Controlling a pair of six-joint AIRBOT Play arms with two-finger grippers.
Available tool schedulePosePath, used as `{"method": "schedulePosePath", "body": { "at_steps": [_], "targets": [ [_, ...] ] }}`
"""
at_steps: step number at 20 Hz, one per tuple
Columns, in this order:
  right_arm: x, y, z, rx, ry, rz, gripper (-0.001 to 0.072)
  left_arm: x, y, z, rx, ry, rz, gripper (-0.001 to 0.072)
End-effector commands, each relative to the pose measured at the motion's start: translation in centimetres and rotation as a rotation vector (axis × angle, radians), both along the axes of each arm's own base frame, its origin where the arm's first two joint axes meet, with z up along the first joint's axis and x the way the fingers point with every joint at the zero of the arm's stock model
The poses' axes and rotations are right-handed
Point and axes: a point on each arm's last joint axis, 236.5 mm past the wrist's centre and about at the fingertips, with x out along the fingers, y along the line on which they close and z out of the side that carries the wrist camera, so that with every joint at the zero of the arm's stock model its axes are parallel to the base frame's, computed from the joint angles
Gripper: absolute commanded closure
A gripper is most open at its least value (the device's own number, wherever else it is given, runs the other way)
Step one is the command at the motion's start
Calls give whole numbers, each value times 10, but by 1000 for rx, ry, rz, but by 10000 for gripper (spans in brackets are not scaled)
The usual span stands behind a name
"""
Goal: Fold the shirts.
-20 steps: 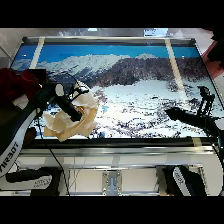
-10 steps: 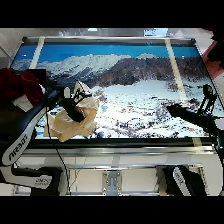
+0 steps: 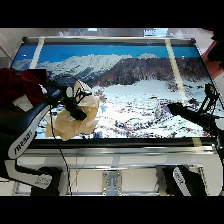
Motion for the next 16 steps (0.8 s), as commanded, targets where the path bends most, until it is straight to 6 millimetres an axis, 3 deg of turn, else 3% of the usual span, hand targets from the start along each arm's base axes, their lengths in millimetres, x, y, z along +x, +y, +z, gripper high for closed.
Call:
{"method": "schedulePosePath", "body": {
  "at_steps": [1, 2, 3, 6, 7, 9, 13, 16],
  "targets": [
    [1, -1, 1, 2, -7, -6, 271, 20, -27, 28, -99, -39, 46, 683],
    [1, 0, 1, 3, -6, -5, 271, 28, -27, 39, -96, -57, 44, 438],
    [1, -1, 1, 3, -6, -6, 271, 33, -23, 50, -76, -67, 51, 136],
    [1, -1, 0, -1, -4, -5, 271, 24, 11, 88, 77, -15, 110, 112],
    [0, -1, 0, -4, 0, -2, 271, 22, 38, 94, 188, -26, 133, 111],
    [-3, -2, -5, -26, 15, 8, 271, 28, 84, 100, 362, -62, 207, -9],
    [-7, -3, -10, -49, 36, 24, 238, 52, 86, 79, 186, -103, 328, -8],
    [-7, -4, -9, -49, 34, 22, 237, 54, 72, 59, 47, -29, 359, -7]
  ]
}}
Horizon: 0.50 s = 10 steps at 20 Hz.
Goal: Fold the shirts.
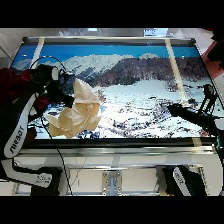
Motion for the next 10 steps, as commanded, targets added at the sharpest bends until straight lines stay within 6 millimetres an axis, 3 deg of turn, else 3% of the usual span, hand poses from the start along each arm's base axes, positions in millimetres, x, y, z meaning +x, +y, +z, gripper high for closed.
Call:
{"method": "schedulePosePath", "body": {
  "at_steps": [1, 4, 5, 6, 7, 8, 10],
  "targets": [
    [-1, 0, -1, -3, 5, 3, 237, 5, -12, -21, -145, 36, 50, -7],
    [0, 2, 1, 13, -2, 0, 237, 0, -25, -45, -193, 105, 38, 5],
    [1, 3, 3, 22, -6, -1, 237, -2, -32, -52, -218, 129, 41, 41],
    [2, 5, 4, 33, -12, -2, 237, -4, -39, -58, -248, 152, 51, 293],
    [3, 6, 6, 42, -17, -5, 237, -4, -51, -59, -299, 162, 66, 682],
    [4, 5, 8, 47, -24, -10, 237, 0, -67, -54, -370, 154, 80, 697],
    [9, 1, 11, 43, -45, -31, 238, 21, -120, -17, -615, 92, 89, 697]
  ]
}}
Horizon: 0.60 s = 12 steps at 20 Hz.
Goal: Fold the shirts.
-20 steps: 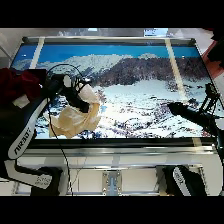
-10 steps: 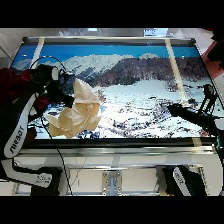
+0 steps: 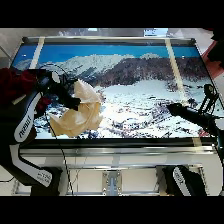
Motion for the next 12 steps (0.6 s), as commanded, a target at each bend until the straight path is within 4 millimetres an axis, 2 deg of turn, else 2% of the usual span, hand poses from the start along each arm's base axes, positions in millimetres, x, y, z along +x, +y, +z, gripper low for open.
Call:
{"method": "schedulePosePath", "body": {
  "at_steps": [1, 3, 4, 6, 8, 10, 12],
  "targets": [
    [9, -6, 8, 3, -43, -40, 238, 33, -89, 59, -409, -96, 48, 698],
    [18, -18, 14, -17, -86, -88, 238, 51, -138, 111, -560, -212, 8, 699],
    [22, -24, 18, -29, -107, -111, 238, 54, -157, 124, -567, -262, -30, 699],
    [28, -33, 23, -46, -139, -147, 238, 43, -200, 136, -562, -329, -129, 699],
    [30, -38, 26, -55, -155, -165, 238, 16, -239, 126, -539, -327, -235, 699],
    [32, -41, 27, -66, -163, -172, 239, -18, -268, 96, -482, -274, -347, 698],
    [31, -42, 26, -75, -161, -171, 239, -41, -288, 70, -445, -236, -417, 697]
  ]
}}
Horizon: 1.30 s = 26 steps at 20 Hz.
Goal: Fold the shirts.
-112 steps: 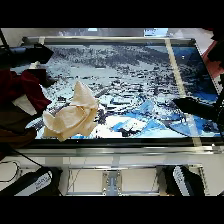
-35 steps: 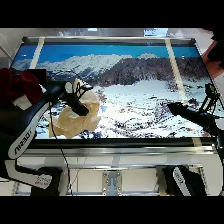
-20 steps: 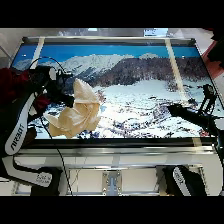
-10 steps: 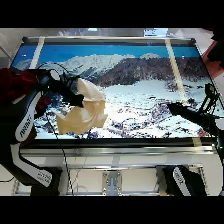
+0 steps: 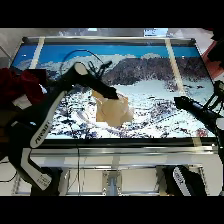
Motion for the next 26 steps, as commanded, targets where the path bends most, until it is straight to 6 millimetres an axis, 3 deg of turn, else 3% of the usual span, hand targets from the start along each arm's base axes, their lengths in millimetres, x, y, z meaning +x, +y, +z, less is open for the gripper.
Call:
{"method": "schedulePosePath", "body": {
  "at_steps": [1, 2, 4, 5, 7, 9, 11, 12, 13, 14, 16, 18, 21, 23, 26],
  "targets": [
    [2, -6, 1, -23, -10, -15, 239, -36, -41, -35, 73, -25, -116, 696],
    [1, -5, 0, -27, -4, -10, 238, -33, -44, -41, 89, -46, -107, 615],
    [-2, -4, -5, -39, 17, 7, 238, -8, -39, -35, 108, -134, -72, 143],
    [-4, -3, -7, -46, 27, 15, 238, 12, -28, -21, 125, -179, -39, 80],
    [-7, -5, -12, -78, 50, 27, 238, 49, 9, 18, 185, -254, 19, 80],
    [-11, -12, -18, -127, 71, 30, 238, 71, 83, 41, 385, -294, 49, 85],
    [-13, -16, -22, -166, 89, 34, 238, 86, 179, 44, 635, -268, 189, 86],
    [-14, -17, -23, -171, 95, 38, 238, 81, 214, 39, 694, -188, 276, 86],
    [-15, -16, -24, -170, 100, 42, 238, 69, 233, 28, 700, -57, 353, 86],
    [-16, -15, -25, -166, 105, 45, 238, 57, 236, 16, 657, 53, 382, 86],
    [-17, -14, -26, -148, 111, 37, 238, 38, 210, -2, 473, 217, 353, 86],
    [-17, -13, -26, -122, 116, 20, 238, 30, 190, -22, 371, 289, 349, 85],
    [-18, -11, -27, -90, 126, 9, 238, 21, 177, -54, 349, 336, 373, 84],
    [-19, -9, -28, -68, 137, 6, 238, 21, 155, -61, 275, 359, 392, 84],
    [-19, -3, -27, -33, 138, 9, 238, 43, 124, -63, 166, 323, 456, 84]
  ]
}}
